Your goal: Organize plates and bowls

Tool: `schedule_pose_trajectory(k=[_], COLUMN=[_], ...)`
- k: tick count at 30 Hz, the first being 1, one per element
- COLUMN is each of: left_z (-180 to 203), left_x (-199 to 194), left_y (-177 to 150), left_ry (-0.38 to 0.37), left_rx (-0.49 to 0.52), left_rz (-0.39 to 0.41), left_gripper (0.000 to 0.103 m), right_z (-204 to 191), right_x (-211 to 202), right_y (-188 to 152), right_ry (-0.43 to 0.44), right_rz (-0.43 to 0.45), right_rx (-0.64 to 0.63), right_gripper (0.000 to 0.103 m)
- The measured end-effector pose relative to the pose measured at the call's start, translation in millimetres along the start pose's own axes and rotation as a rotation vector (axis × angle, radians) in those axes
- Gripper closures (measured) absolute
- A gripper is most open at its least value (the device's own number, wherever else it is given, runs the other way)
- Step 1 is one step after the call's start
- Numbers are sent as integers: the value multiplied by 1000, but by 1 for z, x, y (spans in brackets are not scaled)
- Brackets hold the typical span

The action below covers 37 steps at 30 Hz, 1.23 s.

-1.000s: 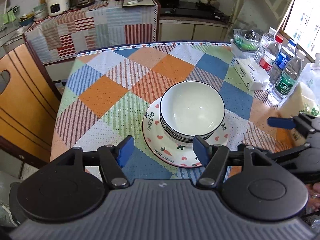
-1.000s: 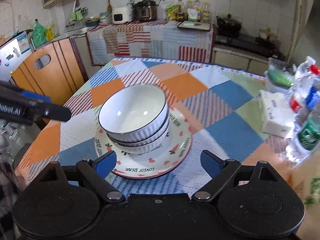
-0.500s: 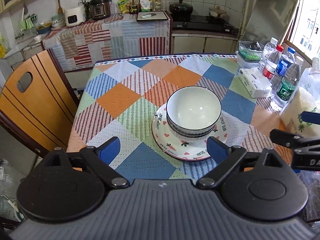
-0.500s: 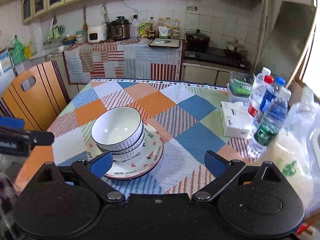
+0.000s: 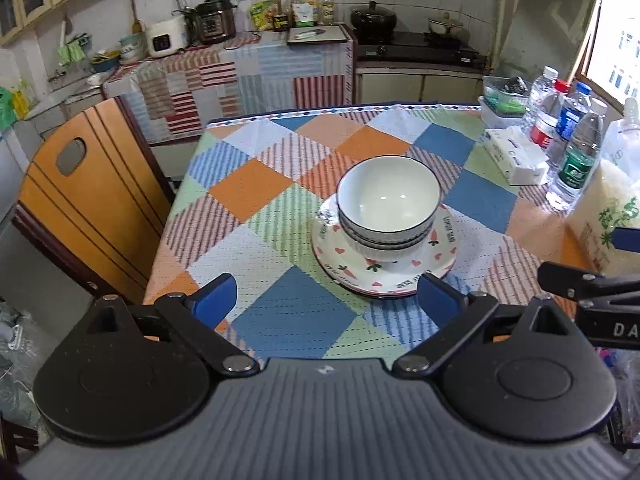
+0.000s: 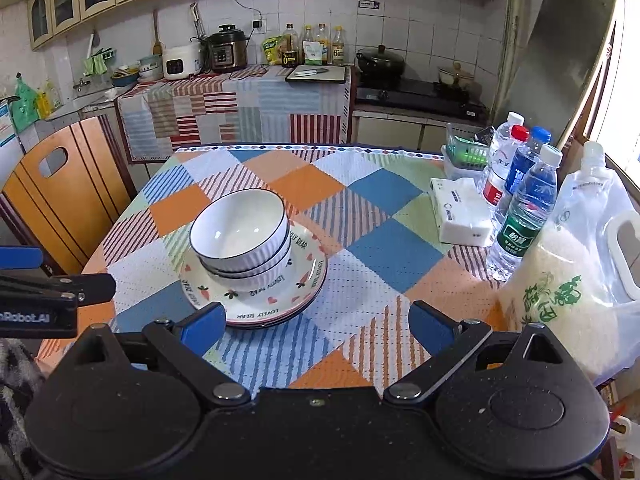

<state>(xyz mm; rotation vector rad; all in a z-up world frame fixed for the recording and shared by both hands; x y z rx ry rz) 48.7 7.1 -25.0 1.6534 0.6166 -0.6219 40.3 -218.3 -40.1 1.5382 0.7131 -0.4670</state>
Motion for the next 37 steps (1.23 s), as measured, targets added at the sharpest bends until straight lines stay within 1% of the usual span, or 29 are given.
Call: schedule_pose_trajectory(k=[3, 7, 11, 14, 25, 28, 37], left_z=[-3, -2, 0, 1, 0, 0, 2], left_x=[1, -1, 0, -1, -2, -2, -3], left_y=[-2, -5, -6, -7, -7, -8, -8], left_ry=[-13, 15, -3, 4, 4, 5, -3], left_rx=[-28, -22, -30, -27, -37, -32, -20], left_rz=[-17, -2, -14, -13, -22, -16, -29], left_gripper=[5, 5, 5, 5, 5, 5, 5], right_z=[-2, 0, 3, 6, 6, 7, 8], right_x=[-3, -4, -4, -2, -3, -3, -1], right_y=[-2, -4, -7, -10, -12, -12, -14], right_ry=[-11, -24, -44, -67, -67, -71, -74], right_rz=[1, -2, -12, -22, -29, -29, -37], right_rx=[-8, 0, 6, 2, -2, -4, 2], right_gripper=[3, 3, 3, 3, 3, 3, 3])
Point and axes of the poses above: each gripper's, at about its wrist camera, not at the fingertips, and x roughly the way its jaws point, z to its right, y to its top, the point moved 4 cm from there along x, roughly the way its jaws point, and after that the axes turned 10 degrees about y, right-handed, at the moved point
